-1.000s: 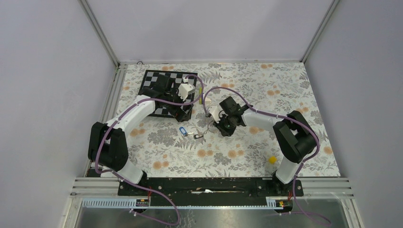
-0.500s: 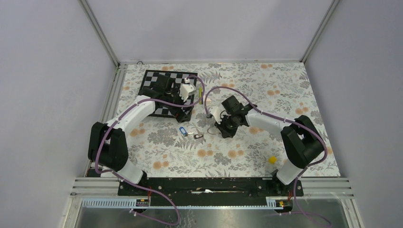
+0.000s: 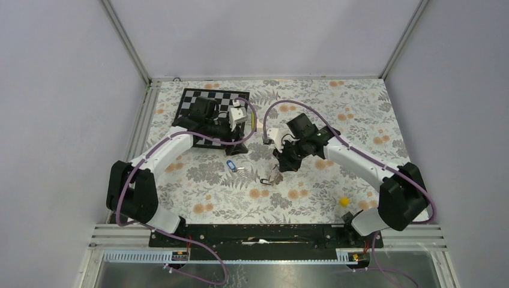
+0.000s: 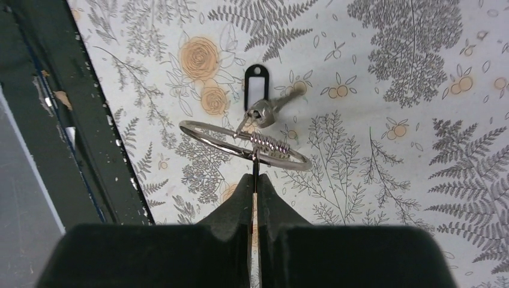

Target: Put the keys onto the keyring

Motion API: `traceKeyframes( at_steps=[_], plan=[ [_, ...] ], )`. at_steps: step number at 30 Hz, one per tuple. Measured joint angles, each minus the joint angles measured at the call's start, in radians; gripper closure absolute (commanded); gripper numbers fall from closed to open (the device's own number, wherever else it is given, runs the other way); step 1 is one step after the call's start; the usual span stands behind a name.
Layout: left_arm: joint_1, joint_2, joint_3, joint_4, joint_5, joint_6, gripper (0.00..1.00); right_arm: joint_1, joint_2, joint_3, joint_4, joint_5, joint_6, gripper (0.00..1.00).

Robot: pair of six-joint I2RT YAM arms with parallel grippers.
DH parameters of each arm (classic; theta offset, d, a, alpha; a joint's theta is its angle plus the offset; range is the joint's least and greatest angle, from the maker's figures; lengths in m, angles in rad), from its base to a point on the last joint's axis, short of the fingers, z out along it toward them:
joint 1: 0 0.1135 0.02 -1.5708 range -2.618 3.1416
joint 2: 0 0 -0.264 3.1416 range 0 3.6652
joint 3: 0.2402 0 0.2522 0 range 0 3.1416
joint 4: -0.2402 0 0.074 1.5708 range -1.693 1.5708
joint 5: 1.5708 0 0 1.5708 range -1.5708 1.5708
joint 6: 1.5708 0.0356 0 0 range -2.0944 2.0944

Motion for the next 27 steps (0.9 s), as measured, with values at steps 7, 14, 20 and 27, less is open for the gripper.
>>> traceKeyframes(
  at_steps=[7,14,20,27],
  plan=[
    [-0.040,-0.010,0.028,0.016,0.200,-0.029,0.31,0.000,-0.034,0.063,-0.039,-0.054,-0.020,1.00],
    [-0.152,0.001,0.079,0.034,0.325,-0.058,0.47,-0.003,-0.042,0.091,-0.052,-0.101,-0.024,1.00],
    [-0.178,0.027,0.087,0.041,0.366,-0.056,0.51,-0.018,-0.056,0.091,-0.053,-0.148,-0.022,1.00],
    [-0.196,0.040,0.068,0.087,0.406,-0.042,0.53,-0.056,-0.068,0.090,-0.049,-0.211,-0.011,1.00]
  ],
)
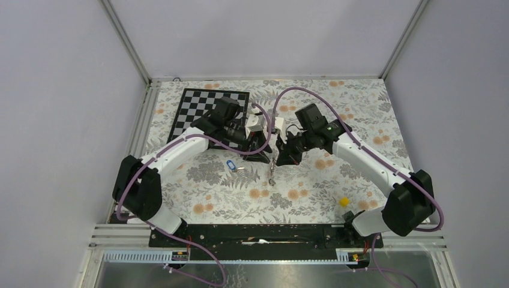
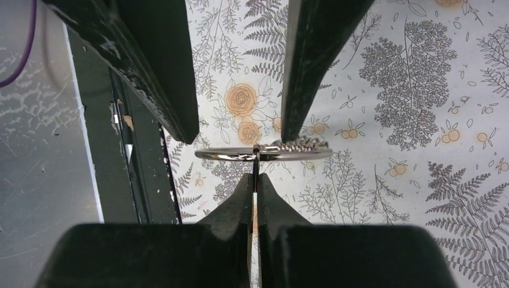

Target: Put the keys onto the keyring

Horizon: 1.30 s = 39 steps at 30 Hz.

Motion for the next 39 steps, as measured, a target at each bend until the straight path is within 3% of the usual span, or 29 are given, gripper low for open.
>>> traceKeyframes(
  at_steps=[7,19,22,25,28,30,39],
  plan=[
    [-0.032,0.048,0.000,0.018,0.003,-0.020,0.56,-0.016,-0.014,-0.012,0.012,-0.022,0.019,1.00],
    [-0.046,0.066,0.000,0.095,-0.007,-0.120,0.77,-0.024,-0.028,-0.043,0.027,-0.023,0.025,1.00],
    [-0.046,0.066,0.000,0.105,-0.007,-0.130,0.78,-0.024,-0.028,-0.047,0.027,-0.023,0.025,1.00],
    [-0.047,0.072,0.000,0.111,-0.007,-0.143,0.73,-0.025,-0.028,-0.050,0.029,-0.021,0.029,1.00],
    [-0.047,0.082,0.000,0.117,-0.009,-0.161,0.57,-0.026,-0.030,-0.055,0.034,-0.014,0.040,1.00],
    [-0.047,0.089,0.000,0.119,-0.016,-0.182,0.52,-0.026,-0.031,-0.058,0.043,-0.003,0.047,1.00],
    [-0.047,0.129,-0.015,0.228,-0.030,-0.459,0.53,-0.029,-0.061,-0.092,0.086,0.066,0.063,1.00]
  ],
)
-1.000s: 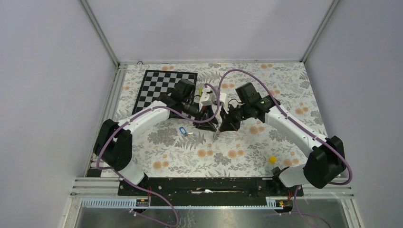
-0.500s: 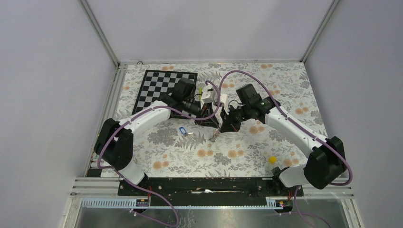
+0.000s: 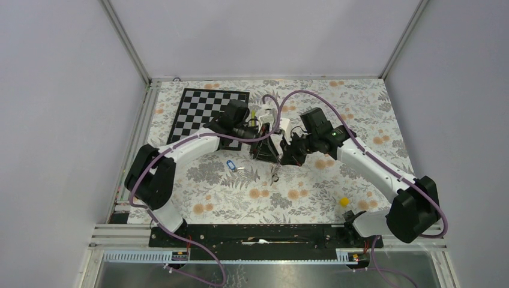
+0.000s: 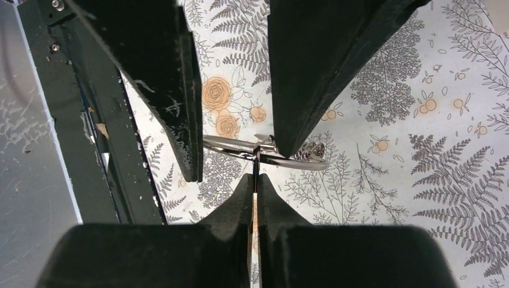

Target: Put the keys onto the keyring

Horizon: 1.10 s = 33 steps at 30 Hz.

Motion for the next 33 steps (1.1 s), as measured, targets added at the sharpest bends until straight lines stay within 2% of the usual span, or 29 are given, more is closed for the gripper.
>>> traceKeyframes(
  at_steps=[5,9,14,22,24,29,33],
  plan=[
    [0.003,0.008,-0.040,0.136,0.000,-0.207,0.60,-0.001,-0.003,-0.008,0.016,0.025,0.002,1.00],
    [0.009,0.026,-0.043,0.193,-0.004,-0.317,0.67,-0.001,-0.003,-0.009,0.023,0.035,0.003,1.00],
    [0.017,0.051,-0.049,0.263,-0.009,-0.419,0.76,-0.002,-0.003,-0.010,0.025,0.047,0.003,1.00],
    [0.020,0.081,-0.052,0.305,-0.021,-0.503,1.00,-0.003,-0.004,-0.016,0.028,0.062,0.004,0.99],
    [0.020,0.083,-0.052,0.305,-0.024,-0.503,1.00,-0.003,-0.004,-0.018,0.029,0.068,0.007,0.96],
    [0.026,0.083,-0.052,0.304,-0.033,-0.502,1.00,-0.004,-0.005,-0.023,0.037,0.072,0.014,0.73],
    [0.045,0.083,-0.055,0.327,-0.037,-0.532,1.00,-0.018,-0.024,-0.026,0.046,0.076,0.023,0.61]
  ],
)
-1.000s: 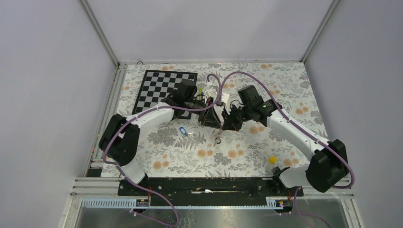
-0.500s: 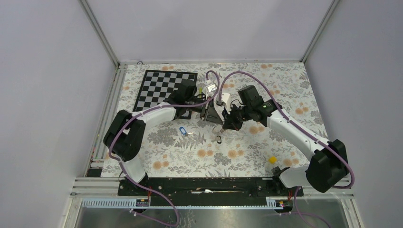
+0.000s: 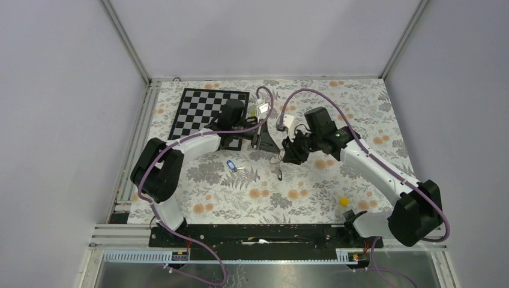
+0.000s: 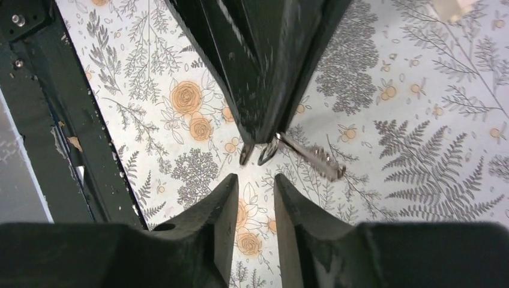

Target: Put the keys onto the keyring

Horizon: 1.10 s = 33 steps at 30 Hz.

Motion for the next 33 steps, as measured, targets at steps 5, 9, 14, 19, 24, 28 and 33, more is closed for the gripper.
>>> traceKeyframes(
  at_steps=[5,9,14,19,24,28,33],
  plan=[
    [0.039,0.000,-0.030,0.131,0.013,-0.127,1.00,-0.046,-0.032,0.000,0.007,-0.010,0.007,0.51],
    [0.054,0.002,-0.049,0.259,0.018,-0.246,1.00,-0.075,-0.040,0.000,0.007,-0.055,0.013,0.43],
    [0.052,0.021,-0.093,0.501,0.018,-0.476,1.00,-0.083,-0.039,0.028,0.005,-0.117,0.019,0.41],
    [0.050,0.071,-0.143,0.734,-0.008,-0.724,1.00,-0.089,-0.039,0.072,0.029,-0.147,0.042,0.45],
    [0.050,0.084,-0.172,0.832,-0.035,-0.848,1.00,-0.098,-0.035,0.077,0.053,-0.161,0.071,0.49],
    [0.050,0.083,-0.172,0.874,-0.050,-0.889,1.00,-0.100,-0.032,0.071,0.072,-0.168,0.090,0.50],
    [0.050,0.083,-0.174,0.884,-0.057,-0.903,1.00,-0.108,-0.032,0.048,0.093,-0.187,0.108,0.51]
  ],
)
